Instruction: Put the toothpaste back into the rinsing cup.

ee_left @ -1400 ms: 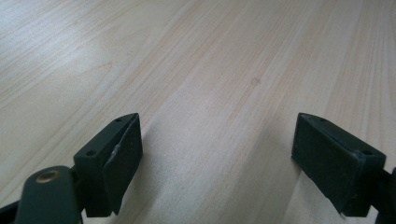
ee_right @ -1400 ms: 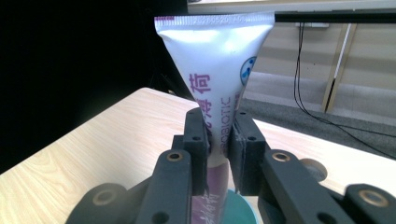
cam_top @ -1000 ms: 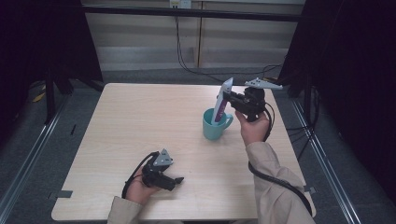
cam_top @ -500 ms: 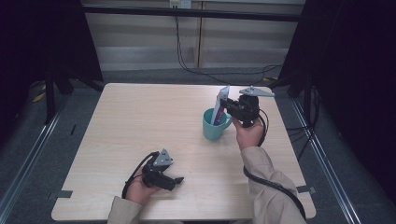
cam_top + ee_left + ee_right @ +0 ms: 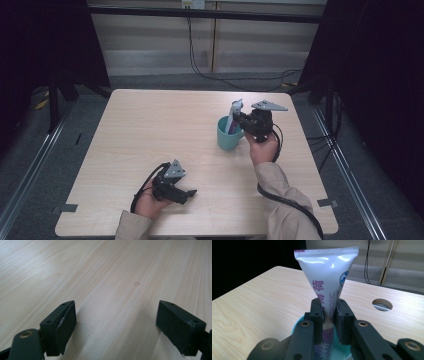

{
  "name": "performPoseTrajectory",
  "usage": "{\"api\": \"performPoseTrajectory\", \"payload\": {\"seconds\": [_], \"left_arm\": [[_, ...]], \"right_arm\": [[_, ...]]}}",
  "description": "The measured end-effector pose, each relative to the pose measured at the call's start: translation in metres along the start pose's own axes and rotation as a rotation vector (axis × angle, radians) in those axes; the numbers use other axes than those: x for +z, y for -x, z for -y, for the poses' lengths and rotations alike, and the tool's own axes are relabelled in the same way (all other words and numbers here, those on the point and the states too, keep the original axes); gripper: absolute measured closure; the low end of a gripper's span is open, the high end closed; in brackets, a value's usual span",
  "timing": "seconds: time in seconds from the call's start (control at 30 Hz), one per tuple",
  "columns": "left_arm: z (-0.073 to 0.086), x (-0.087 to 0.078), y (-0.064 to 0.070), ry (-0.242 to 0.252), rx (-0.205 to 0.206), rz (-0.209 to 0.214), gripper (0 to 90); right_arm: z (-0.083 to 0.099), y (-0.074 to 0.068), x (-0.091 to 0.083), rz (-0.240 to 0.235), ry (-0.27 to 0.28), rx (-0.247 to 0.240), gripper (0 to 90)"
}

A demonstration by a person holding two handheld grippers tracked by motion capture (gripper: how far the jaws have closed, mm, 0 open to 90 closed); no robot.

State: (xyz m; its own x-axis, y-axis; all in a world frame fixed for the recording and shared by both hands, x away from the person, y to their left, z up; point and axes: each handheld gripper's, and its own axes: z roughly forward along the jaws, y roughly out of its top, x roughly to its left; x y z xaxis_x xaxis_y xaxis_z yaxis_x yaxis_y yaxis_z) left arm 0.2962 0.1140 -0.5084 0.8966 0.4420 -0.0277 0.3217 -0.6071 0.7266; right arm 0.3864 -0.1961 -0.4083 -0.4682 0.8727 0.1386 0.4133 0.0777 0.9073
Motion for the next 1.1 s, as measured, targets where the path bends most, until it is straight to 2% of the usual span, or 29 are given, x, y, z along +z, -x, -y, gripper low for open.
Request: {"api": "performPoseTrajectory", "payload": {"seconds": [0.47, 0.87, 1.1], "left_arm": [[0.0, 0.0, 0.0, 0.002, -0.003, 0.0, 16.4], [0.0, 0.0, 0.0, 0.001, -0.003, 0.0, 16.4], [0.0, 0.0, 0.0, 0.0, -0.003, -0.002, 16.6]], "right_arm": [[0.008, 0.008, -0.009, -0.016, 0.012, 0.025, 76.5], [0.013, 0.022, -0.022, 0.0, 0.022, 0.049, 71.1], [0.015, 0.024, -0.023, 0.001, 0.022, 0.05, 70.2]]}}
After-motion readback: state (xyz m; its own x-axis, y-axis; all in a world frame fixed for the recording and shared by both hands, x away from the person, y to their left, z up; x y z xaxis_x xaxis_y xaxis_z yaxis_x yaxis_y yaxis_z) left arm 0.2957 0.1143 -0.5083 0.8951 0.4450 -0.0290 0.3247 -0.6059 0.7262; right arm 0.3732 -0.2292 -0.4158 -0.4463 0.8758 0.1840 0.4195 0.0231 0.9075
